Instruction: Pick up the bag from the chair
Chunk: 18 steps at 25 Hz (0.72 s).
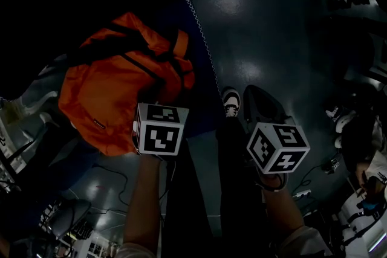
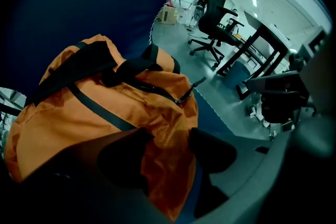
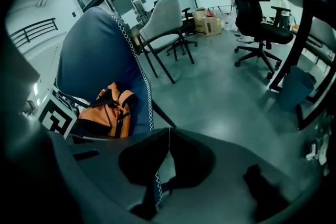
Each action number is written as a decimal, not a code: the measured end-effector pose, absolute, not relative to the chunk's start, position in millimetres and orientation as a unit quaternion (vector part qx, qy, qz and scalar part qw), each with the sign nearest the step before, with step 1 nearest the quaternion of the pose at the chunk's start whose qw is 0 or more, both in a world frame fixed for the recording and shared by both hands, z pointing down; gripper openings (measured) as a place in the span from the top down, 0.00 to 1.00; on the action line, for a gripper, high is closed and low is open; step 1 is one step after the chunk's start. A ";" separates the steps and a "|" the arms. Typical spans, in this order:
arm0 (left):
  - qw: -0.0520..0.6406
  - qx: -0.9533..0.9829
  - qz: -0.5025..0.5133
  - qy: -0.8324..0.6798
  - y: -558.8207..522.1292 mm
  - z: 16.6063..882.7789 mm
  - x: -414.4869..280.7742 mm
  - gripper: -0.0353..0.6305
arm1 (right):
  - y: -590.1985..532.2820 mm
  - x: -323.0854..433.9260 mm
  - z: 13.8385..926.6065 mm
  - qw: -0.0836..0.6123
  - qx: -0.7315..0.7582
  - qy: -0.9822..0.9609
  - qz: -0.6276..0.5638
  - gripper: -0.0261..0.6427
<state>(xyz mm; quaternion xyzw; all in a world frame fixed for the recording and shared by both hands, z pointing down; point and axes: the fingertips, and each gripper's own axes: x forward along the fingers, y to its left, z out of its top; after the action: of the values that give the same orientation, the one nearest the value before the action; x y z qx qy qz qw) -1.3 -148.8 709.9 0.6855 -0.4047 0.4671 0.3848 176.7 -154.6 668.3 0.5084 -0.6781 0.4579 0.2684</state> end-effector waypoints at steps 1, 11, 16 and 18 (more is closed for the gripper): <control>0.386 0.683 0.468 -0.407 -148.8 710.0 -1.3 0.52 | -155.6 176.4 668.8 0.269 0.508 -0.678 0.458 0.91; 0.414 0.678 0.448 -0.410 -154.4 710.2 -9.9 0.68 | -158.9 168.1 669.8 0.270 0.502 -0.681 0.460 0.91; 0.417 0.674 0.452 -0.409 -156.2 710.8 -12.1 0.72 | -154.6 167.0 671.0 0.273 0.500 -0.680 0.462 0.91; 0.418 0.674 0.450 -0.411 -157.1 709.8 -12.3 0.74 | -152.6 165.9 671.5 0.273 0.499 -0.680 0.463 0.91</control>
<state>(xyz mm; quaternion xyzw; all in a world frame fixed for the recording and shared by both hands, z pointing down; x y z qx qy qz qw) -12.3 -157.1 709.8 0.6738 -0.4110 0.4498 0.4180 165.9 -152.6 671.5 0.4990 -0.6797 0.4629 0.2733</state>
